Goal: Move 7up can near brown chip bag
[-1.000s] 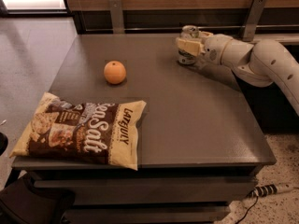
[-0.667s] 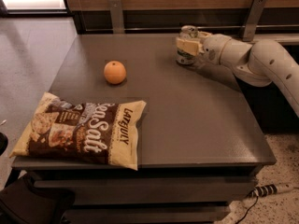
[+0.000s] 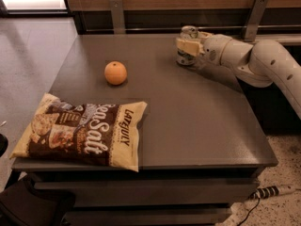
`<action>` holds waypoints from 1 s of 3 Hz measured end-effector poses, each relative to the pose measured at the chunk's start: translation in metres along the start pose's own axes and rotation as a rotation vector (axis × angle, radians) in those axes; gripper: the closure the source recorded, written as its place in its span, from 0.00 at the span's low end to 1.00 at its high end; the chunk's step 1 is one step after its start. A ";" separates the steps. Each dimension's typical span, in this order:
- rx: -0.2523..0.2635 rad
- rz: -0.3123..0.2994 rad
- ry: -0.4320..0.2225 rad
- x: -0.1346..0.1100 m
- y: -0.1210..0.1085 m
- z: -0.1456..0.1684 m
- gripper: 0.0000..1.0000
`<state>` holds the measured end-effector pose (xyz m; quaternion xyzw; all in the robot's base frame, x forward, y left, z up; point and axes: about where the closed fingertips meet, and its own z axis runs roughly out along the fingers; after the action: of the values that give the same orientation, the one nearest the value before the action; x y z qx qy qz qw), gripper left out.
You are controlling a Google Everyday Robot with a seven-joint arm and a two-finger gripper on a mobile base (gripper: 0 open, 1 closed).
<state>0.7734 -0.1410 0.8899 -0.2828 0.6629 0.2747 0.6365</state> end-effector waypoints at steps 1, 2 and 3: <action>0.004 -0.008 -0.010 -0.009 0.002 -0.010 1.00; 0.003 -0.024 -0.022 -0.021 0.008 -0.028 1.00; -0.004 -0.044 -0.034 -0.036 0.018 -0.049 1.00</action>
Offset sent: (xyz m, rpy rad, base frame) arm -0.0491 -0.0339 0.0400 -0.0049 -0.0604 -0.0099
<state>0.7271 -0.1630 0.9274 -0.2938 0.6452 0.2666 0.6530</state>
